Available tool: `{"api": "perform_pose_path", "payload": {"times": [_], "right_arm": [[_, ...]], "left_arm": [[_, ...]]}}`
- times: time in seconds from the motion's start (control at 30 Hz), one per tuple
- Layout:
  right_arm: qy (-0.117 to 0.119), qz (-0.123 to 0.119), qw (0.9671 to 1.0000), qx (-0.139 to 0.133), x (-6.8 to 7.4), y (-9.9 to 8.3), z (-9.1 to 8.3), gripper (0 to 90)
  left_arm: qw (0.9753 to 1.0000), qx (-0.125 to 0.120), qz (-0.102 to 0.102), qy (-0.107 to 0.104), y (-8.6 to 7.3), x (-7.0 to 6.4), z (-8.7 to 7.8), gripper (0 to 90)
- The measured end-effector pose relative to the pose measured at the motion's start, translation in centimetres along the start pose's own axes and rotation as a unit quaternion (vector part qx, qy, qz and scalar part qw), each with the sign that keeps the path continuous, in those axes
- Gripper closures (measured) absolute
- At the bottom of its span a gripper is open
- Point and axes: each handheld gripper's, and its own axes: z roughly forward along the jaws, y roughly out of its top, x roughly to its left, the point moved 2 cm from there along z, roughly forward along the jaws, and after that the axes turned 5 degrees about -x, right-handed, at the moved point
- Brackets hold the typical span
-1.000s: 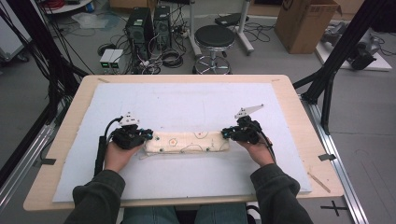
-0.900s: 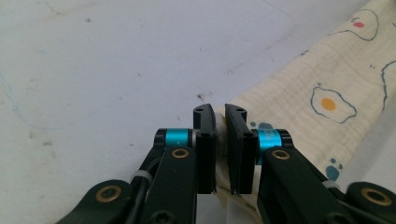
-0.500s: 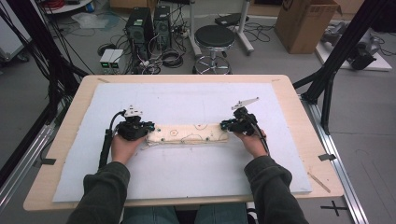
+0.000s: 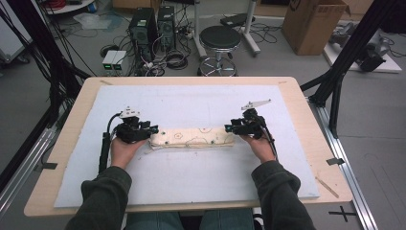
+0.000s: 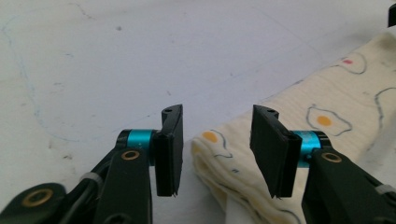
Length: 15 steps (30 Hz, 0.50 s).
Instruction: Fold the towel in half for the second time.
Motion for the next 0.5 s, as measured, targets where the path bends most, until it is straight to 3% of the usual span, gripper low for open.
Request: {"api": "perform_pose_path", "payload": {"times": [0.23, 0.4, 0.5], "right_arm": [[-0.004, 0.003, 0.9998, -0.017, 0.3, 0.3, -0.8, 44.4], [0.000, 0.008, 0.9998, -0.019, 0.4, 0.3, -1.1, 42.1], [0.011, -0.002, 0.9999, -0.011, 0.8, 0.2, -0.8, 44.7]], "left_arm": [[0.9998, -0.014, 0.002, -0.011, 0.5, -0.6, -0.7, 51.2], [0.9997, -0.002, 0.013, -0.020, 0.3, -1.0, -0.9, 51.2], [0.9987, 0.012, 0.034, -0.035, 0.2, -1.6, -1.0, 53.8]]}}
